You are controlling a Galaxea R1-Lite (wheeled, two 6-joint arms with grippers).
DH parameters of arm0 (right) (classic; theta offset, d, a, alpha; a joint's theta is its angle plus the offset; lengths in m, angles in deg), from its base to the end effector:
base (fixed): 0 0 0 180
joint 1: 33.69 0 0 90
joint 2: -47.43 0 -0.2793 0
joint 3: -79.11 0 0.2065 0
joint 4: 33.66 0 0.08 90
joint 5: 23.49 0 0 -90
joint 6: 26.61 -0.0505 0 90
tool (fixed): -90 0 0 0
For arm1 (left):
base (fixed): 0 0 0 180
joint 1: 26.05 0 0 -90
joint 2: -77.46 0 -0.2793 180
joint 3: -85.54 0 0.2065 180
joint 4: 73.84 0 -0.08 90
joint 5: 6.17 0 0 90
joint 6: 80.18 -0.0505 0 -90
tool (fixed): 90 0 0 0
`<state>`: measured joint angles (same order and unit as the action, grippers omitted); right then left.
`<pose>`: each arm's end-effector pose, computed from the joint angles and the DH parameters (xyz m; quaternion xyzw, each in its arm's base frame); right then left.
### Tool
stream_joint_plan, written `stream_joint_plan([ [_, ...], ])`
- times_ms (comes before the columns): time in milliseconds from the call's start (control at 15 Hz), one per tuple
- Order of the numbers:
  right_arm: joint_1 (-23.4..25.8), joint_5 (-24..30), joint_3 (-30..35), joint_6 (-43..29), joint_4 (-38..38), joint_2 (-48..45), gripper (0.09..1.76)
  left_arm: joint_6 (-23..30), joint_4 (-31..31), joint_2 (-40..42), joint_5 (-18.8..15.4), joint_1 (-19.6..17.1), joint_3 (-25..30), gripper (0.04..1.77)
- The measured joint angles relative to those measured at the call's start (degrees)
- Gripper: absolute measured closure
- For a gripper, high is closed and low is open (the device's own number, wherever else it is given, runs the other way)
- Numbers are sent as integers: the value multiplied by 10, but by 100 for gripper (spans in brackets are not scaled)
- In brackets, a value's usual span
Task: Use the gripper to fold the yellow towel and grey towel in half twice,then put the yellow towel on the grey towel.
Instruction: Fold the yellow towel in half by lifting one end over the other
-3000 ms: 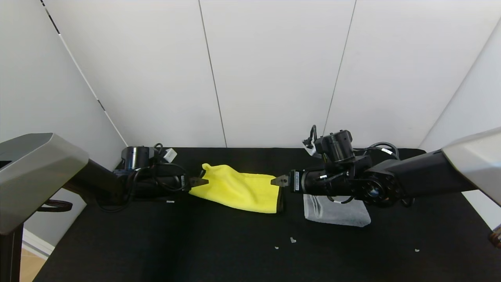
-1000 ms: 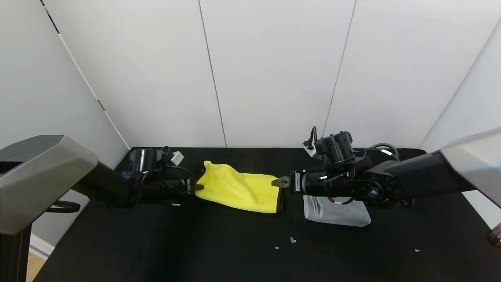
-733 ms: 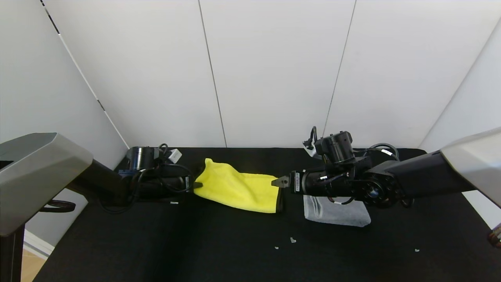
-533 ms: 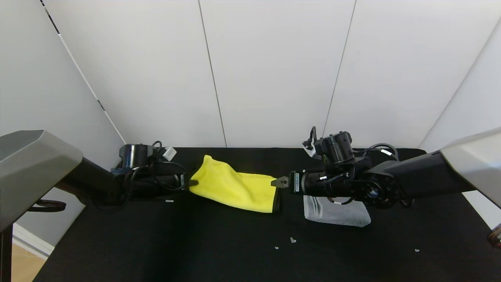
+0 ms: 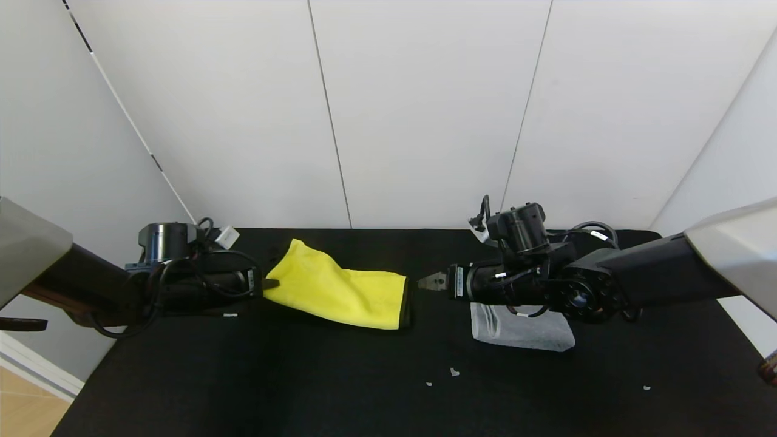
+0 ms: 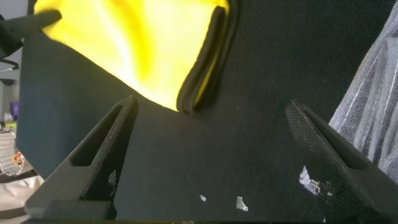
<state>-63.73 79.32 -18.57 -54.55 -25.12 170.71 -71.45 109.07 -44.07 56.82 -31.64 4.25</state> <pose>0.3809 0.2332 0.0717 0.1722 0.3659 0.2688 0.8742 0.4034 0.0164 0.0289 -0.1604 0.3197 -0.1522 0.9214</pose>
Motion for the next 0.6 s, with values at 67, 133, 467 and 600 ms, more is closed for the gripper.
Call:
stream_joint_plan([
  [67, 0, 0, 0, -1, 0, 0, 14, -2, 0, 5, 0, -4, 2, 167],
  [133, -1, 0, 0, -1, 0, 0, 14, -7, 0, 9, 0, -5, 3, 167],
  [467, 2, 0, 1, -7, 1, -7, 14, -46, -1, 33, 11, 28, 13, 167],
  [600, 4, 0, 2, -8, 2, -13, 14, -50, -2, 47, 25, 50, 15, 167],
])
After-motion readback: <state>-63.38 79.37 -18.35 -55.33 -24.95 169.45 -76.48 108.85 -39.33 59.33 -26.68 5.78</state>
